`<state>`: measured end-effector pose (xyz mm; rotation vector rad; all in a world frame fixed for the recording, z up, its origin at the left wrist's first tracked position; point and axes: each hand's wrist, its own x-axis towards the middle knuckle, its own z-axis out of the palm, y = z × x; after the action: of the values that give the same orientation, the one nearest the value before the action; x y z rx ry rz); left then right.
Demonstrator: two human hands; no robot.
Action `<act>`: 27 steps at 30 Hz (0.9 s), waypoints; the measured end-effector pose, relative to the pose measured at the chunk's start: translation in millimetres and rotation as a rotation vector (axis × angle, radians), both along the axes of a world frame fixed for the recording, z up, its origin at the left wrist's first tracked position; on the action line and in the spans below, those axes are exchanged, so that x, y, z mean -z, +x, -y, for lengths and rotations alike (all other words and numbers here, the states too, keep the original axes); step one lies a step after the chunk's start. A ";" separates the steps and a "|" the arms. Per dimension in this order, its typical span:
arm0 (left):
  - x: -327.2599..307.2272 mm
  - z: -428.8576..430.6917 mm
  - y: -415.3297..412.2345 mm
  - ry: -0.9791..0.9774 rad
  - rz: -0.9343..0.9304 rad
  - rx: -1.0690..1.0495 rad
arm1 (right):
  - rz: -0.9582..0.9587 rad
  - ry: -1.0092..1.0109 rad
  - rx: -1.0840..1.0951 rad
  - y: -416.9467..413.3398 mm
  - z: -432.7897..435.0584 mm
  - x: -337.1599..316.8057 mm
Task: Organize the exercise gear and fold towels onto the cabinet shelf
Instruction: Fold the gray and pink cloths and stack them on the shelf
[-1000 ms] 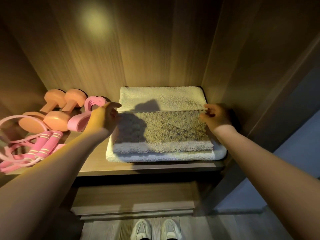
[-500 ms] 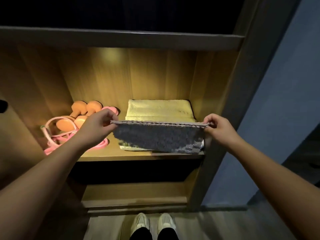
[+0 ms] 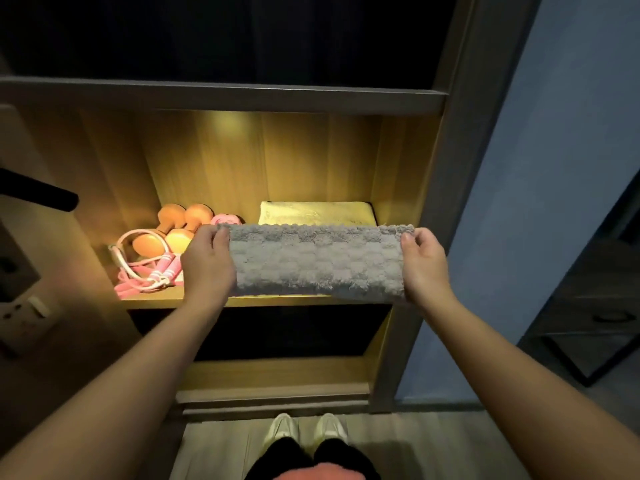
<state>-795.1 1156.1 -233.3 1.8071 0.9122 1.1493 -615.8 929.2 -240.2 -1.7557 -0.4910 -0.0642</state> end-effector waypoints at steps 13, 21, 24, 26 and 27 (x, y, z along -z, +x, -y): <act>82.3 -59.0 83.5 0.017 -0.288 -0.047 | -0.017 -0.318 0.058 71.4 -60.1 64.7; 100.8 -137.0 160.0 -0.020 -0.392 -0.010 | -0.062 -0.558 0.053 166.2 -139.5 89.1; 105.6 -155.9 186.2 0.060 -0.542 0.007 | -0.056 -0.552 0.030 195.2 -161.8 97.5; 109.8 -162.5 199.3 0.106 -0.543 0.008 | -0.023 -0.545 0.041 208.1 -170.3 105.2; 113.5 -163.7 204.4 0.131 -0.549 0.012 | 0.021 -0.583 0.062 212.1 -171.5 110.7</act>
<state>-590.6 1319.8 -346.7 2.2868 1.1481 0.7210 -403.7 1100.7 -350.9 -2.3427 -0.5016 0.0199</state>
